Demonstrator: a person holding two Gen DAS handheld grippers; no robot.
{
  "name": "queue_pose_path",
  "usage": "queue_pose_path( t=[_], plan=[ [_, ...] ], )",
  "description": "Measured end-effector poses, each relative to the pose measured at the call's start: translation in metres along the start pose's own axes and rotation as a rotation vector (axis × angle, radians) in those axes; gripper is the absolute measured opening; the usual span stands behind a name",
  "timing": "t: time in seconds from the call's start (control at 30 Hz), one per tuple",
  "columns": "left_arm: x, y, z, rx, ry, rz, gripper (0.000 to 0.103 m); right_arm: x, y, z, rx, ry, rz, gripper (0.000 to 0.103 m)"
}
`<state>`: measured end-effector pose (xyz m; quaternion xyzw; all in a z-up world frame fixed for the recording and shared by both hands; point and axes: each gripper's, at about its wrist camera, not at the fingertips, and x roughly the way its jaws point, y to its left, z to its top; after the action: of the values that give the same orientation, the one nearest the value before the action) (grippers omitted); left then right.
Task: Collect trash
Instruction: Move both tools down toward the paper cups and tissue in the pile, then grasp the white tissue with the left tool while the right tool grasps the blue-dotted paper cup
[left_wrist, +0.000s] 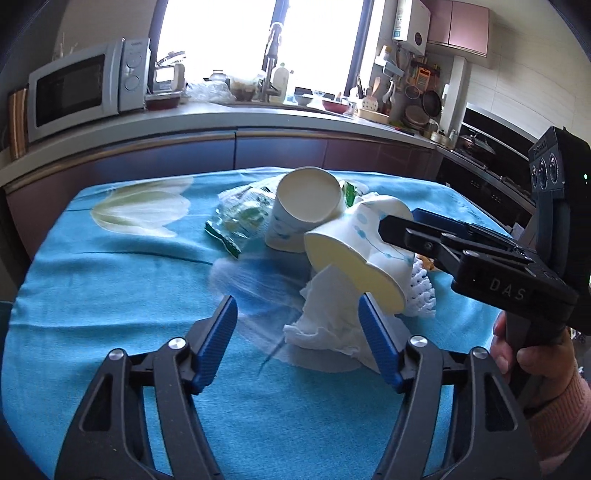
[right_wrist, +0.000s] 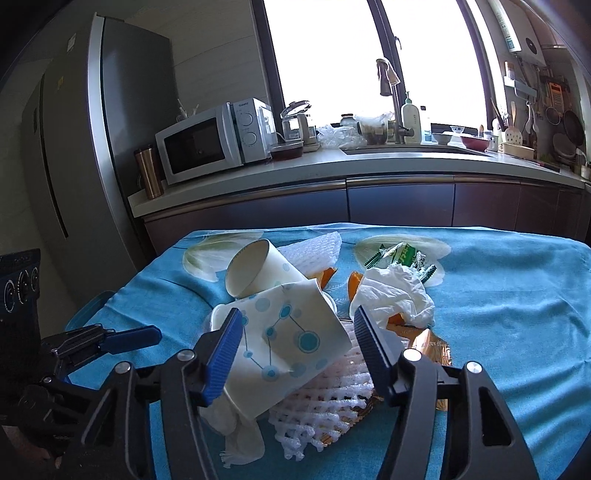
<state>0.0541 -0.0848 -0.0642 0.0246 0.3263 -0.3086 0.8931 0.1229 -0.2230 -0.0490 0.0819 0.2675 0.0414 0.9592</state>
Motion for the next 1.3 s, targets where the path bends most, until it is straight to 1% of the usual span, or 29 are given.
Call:
queue_pose_path(
  t=[0.03,0.07,0.1,0.13,0.17,0.23,0.27,0.4,0.43,0.47,0.53,0.57,0.67,0.77,0.83,0.97,1.03,1.1,1.17,1.2,1.23,1.27,1.3],
  plan=[
    [0.006,-0.001,0.0,0.001,0.019,-0.017,0.058,0.001,-0.001,0.0,0.0,0.006,0.009,0.052],
    [0.01,-0.001,0.0,0.003,0.038,-0.033,0.051,0.001,-0.001,0.0,0.0,0.011,0.016,0.046],
    [0.015,-0.002,0.0,0.006,0.059,-0.05,0.047,0.002,-0.002,0.0,-0.001,0.016,0.026,0.042],
    [0.019,-0.004,-0.001,0.01,0.076,-0.064,0.039,0.002,-0.002,0.0,0.0,0.02,0.035,0.036],
    [0.022,-0.004,0.0,0.011,0.091,-0.077,0.031,0.003,-0.003,0.0,0.001,0.024,0.045,0.032],
    [0.029,-0.006,-0.002,0.012,0.11,-0.092,0.021,0.002,-0.003,0.0,0.004,0.029,0.065,0.028],
    [0.03,-0.006,-0.002,0.006,0.116,-0.099,0.017,0.001,-0.003,0.0,0.003,0.028,0.077,0.025],
    [0.031,0.001,-0.004,-0.036,0.121,-0.125,0.005,-0.007,0.004,0.0,-0.019,0.021,0.104,0.019],
    [0.029,0.003,-0.004,-0.044,0.118,-0.124,0.001,-0.009,0.006,0.0,-0.023,0.015,0.112,0.016],
    [0.028,0.005,-0.005,-0.052,0.114,-0.124,0.001,-0.012,0.008,0.0,-0.028,0.008,0.12,0.01],
    [0.022,0.008,-0.005,-0.061,0.103,-0.124,0.001,-0.016,0.013,0.002,-0.037,0.001,0.134,0.006],
    [0.013,0.013,-0.006,-0.067,0.097,-0.125,0.001,-0.018,0.015,0.003,-0.035,-0.001,0.148,0.004],
    [0.005,0.019,-0.006,-0.079,0.081,-0.12,0.001,-0.022,0.022,0.004,-0.044,-0.004,0.164,0.003],
    [-0.012,0.026,-0.008,-0.098,0.058,-0.108,0.001,-0.025,0.027,0.003,-0.038,-0.005,0.181,0.001],
    [-0.02,0.032,-0.007,-0.111,0.042,-0.104,0.001,-0.027,0.028,0.002,-0.033,-0.007,0.188,0.001],
    [-0.034,0.047,-0.008,-0.136,0.015,-0.072,0.001,-0.029,0.027,-0.002,-0.01,0.005,0.199,0.0],
    [-0.039,0.053,-0.008,-0.147,0.013,-0.068,0.001,-0.028,0.026,-0.005,0.004,0.018,0.213,0.0],
    [-0.042,0.057,-0.01,-0.151,0.017,-0.057,0.001,-0.026,0.025,-0.008,0.011,0.028,0.201,0.0],
    [-0.043,0.059,-0.013,-0.151,0.022,-0.054,0.001,-0.026,0.019,-0.01,0.036,0.028,0.182,0.004],
    [-0.043,0.06,-0.014,-0.155,0.023,-0.052,0.002,-0.024,0.014,-0.012,0.058,0.032,0.175,0.008],
    [-0.043,0.061,-0.014,-0.16,0.027,-0.059,0.017,-0.022,0.01,-0.013,0.077,0.046,0.179,0.022],
    [-0.042,0.063,-0.015,-0.169,0.034,-0.064,0.026,-0.021,0.007,-0.015,0.09,0.054,0.178,0.028],
    [-0.041,0.063,-0.016,-0.172,0.033,-0.058,0.037,-0.019,0.005,-0.016,0.1,0.062,0.178,0.028]
  ],
)
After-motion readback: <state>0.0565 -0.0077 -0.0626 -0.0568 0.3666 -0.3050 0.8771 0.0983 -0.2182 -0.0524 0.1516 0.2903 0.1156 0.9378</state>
